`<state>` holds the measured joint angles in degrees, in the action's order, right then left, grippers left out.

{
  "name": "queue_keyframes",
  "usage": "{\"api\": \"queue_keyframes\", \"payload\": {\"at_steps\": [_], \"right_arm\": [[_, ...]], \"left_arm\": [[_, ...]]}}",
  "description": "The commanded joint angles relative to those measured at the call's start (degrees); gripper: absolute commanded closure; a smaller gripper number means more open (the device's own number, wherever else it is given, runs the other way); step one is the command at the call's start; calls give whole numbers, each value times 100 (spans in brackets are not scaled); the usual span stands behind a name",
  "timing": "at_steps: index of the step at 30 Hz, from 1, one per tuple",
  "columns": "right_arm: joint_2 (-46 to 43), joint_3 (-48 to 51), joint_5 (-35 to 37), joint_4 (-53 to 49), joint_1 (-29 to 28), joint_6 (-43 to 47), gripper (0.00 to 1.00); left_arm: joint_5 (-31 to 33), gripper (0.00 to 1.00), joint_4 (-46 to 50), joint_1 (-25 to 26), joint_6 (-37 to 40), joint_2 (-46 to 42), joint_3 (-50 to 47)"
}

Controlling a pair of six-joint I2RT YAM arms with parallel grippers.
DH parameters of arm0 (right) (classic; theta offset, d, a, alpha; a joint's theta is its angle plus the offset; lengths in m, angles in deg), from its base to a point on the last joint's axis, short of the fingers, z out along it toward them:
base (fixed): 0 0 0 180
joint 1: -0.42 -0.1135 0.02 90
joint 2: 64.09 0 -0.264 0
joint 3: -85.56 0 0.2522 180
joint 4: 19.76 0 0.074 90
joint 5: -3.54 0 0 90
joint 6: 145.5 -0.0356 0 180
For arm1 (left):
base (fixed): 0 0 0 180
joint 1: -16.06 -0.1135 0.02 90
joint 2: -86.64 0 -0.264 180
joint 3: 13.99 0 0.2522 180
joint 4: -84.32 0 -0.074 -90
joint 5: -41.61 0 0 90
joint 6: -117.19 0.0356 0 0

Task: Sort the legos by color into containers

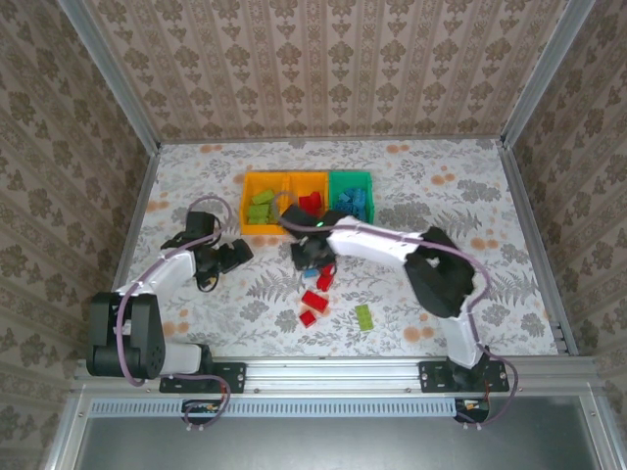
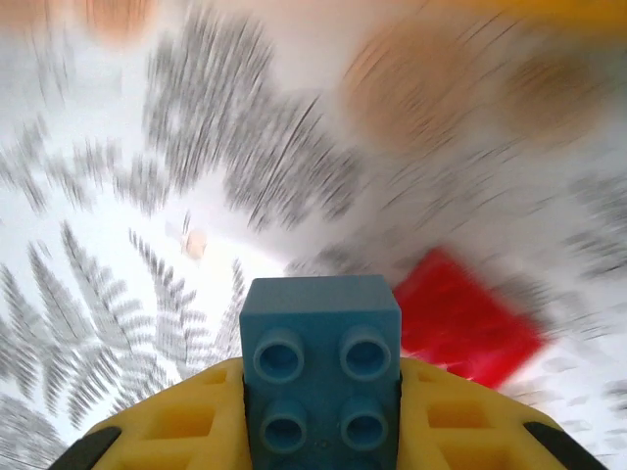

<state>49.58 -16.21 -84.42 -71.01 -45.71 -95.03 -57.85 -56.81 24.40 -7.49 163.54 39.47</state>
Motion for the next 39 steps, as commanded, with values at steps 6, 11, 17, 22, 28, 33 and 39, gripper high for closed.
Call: {"api": "queue_keyframes", "payload": {"at_steps": [6, 11, 17, 22, 28, 33, 39], "right_arm": [[-449, -136, -343, 702, 1491, 315, 73], [202, -929, -214, 283, 1989, 356, 74], [1015, -1972, -85, -122, 2217, 397, 70], [1463, -2508, -20, -402, 2308, 322, 69], [1597, -2631, -7, -430, 2372, 272, 66], [1616, -2660, -46, -504, 2370, 348, 57], [1445, -2472, -64, -425, 2365, 365, 41]], "left_arm": [[136, 0, -171, 1039, 640, -73, 198], [242, 0, -151, 1726, 996, 21, 519], [437, 0, -35, 2737, 1397, 348, 979], [546, 0, 47, 3499, 1737, 818, 1397], [536, 3, 243, 4102, 1885, 1546, 1929], [629, 7, 501, 4287, 1825, 2112, 2305], [724, 11, 660, 4366, 1785, 2453, 2541]]}}
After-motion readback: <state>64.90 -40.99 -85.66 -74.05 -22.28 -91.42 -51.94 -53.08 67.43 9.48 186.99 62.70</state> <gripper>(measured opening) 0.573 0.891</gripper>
